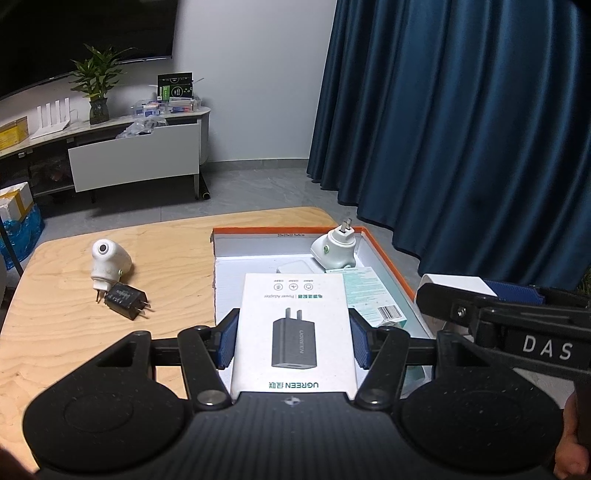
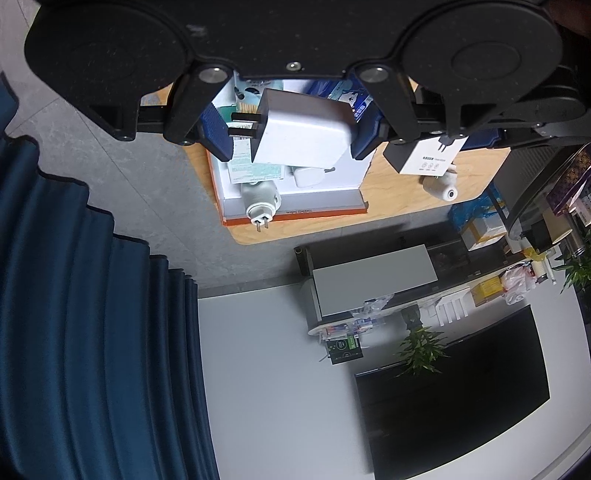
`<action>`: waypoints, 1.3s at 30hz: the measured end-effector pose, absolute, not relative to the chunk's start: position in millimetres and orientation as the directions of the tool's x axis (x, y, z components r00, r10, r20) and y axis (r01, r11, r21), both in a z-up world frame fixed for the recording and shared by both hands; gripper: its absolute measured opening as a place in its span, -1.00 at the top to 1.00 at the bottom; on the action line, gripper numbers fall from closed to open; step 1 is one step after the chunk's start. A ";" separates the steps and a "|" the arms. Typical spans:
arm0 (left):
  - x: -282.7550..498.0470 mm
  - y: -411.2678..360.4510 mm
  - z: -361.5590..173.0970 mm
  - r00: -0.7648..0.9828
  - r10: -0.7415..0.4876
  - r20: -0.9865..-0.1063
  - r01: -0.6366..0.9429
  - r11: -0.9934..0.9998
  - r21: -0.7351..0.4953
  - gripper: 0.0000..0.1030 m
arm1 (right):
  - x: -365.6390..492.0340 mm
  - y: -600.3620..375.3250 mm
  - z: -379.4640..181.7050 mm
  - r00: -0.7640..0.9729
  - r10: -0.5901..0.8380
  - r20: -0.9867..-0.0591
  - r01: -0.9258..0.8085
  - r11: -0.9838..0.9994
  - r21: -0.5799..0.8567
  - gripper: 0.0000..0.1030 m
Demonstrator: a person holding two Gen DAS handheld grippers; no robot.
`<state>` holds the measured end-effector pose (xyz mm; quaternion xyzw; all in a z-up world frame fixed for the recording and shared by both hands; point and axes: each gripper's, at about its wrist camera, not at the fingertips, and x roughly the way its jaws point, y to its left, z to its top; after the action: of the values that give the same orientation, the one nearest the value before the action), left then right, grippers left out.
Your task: Organize rigid objects
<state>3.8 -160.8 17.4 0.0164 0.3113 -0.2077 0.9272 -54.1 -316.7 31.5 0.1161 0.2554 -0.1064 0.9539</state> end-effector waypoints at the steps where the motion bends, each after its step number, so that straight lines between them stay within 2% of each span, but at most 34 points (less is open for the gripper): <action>1: 4.5 -161.4 16.8 0.718 -0.376 -0.586 0.396 0.913 -0.100 -0.15 | -52.6 -318.0 31.2 0.846 -0.144 -0.513 0.264 0.950 0.168 -0.64; 39: 28.1 -180.8 1.7 0.676 -0.405 -0.615 0.433 0.894 -0.114 -0.15 | -11.8 -335.2 20.9 0.830 -0.137 -0.540 0.265 0.950 0.167 -0.65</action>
<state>28.1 -180.8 1.7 0.0207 0.3309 -0.2288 0.9152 -11.8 -335.2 20.9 0.1181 0.2714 -0.1058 0.9493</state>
